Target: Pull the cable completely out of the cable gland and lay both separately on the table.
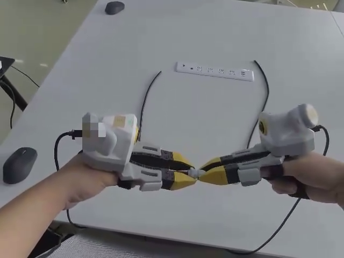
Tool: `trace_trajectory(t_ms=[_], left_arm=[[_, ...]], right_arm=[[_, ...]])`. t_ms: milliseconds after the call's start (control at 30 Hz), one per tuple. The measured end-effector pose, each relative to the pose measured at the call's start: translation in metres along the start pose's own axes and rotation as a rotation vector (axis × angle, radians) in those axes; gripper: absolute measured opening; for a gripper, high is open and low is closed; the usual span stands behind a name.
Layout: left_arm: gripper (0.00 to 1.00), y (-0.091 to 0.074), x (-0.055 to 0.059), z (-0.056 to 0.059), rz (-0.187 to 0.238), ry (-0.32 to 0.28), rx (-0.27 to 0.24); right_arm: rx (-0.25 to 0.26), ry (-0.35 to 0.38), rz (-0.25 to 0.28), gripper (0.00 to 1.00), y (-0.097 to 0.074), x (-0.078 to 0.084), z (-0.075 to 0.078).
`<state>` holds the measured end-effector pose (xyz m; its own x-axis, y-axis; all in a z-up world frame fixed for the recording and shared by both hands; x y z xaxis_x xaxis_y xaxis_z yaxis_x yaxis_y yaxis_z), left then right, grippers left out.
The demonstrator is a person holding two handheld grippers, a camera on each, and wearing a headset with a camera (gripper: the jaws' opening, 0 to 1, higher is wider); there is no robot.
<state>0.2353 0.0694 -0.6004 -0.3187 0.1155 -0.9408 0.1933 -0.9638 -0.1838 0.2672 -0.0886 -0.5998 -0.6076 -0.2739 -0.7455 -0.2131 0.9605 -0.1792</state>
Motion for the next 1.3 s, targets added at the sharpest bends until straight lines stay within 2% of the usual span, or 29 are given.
trace_trajectory(t_ms=[100,233,533,600,667,767,867,1000,1033,1300], left_arm=[[0.15,0.000,0.000,-0.001,-0.001,-0.004,-0.001],[0.15,-0.001,0.000,-0.001,0.001,-0.024,0.000],[0.15,-0.003,-0.001,-0.006,0.014,-0.090,-0.003],[0.15,-0.003,-0.001,-0.006,0.012,-0.116,-0.001],[0.15,-0.003,-0.001,-0.006,0.015,-0.134,-0.003],[0.15,-0.003,-0.001,-0.006,0.020,-0.152,-0.005],[0.15,-0.003,-0.002,-0.006,0.025,-0.169,-0.009],[0.15,-0.002,0.000,-0.002,0.005,-0.165,0.006],[0.15,-0.001,0.001,-0.001,0.003,-0.146,0.003],[0.15,-0.002,0.000,-0.001,0.000,-0.134,-0.008]], right_arm=[[0.009,-0.083,-0.022,0.08,0.000,-0.001,-0.003],[0.053,-0.206,-0.064,0.08,0.001,-0.004,-0.008],[0.160,-0.618,-0.184,0.07,0.005,-0.010,-0.023],[0.187,-0.659,-0.205,0.07,0.004,-0.009,-0.023],[0.208,-0.737,-0.227,0.07,0.006,-0.009,-0.026],[0.241,-0.817,-0.257,0.07,0.007,-0.008,-0.030],[0.292,-0.923,-0.297,0.07,0.010,-0.007,-0.035],[0.295,-0.958,-0.335,0.07,0.014,-0.001,-0.039],[0.303,-0.961,-0.339,0.07,0.014,0.000,-0.039],[0.317,-0.961,-0.344,0.08,0.015,-0.002,-0.038]])
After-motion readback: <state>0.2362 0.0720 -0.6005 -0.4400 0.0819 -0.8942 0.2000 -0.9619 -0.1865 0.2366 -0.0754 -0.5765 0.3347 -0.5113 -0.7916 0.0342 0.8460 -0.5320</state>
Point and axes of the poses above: the centre of the closed fingertips' face, and the gripper's own axes: y roughly forward along the fingers, z roughly to its right, x roughly out of its underside, the point moved 9 cm from there along -y, roughly backward along the fingers, and after that the axes turned 6 degrees about z, right-handed, at the moved point
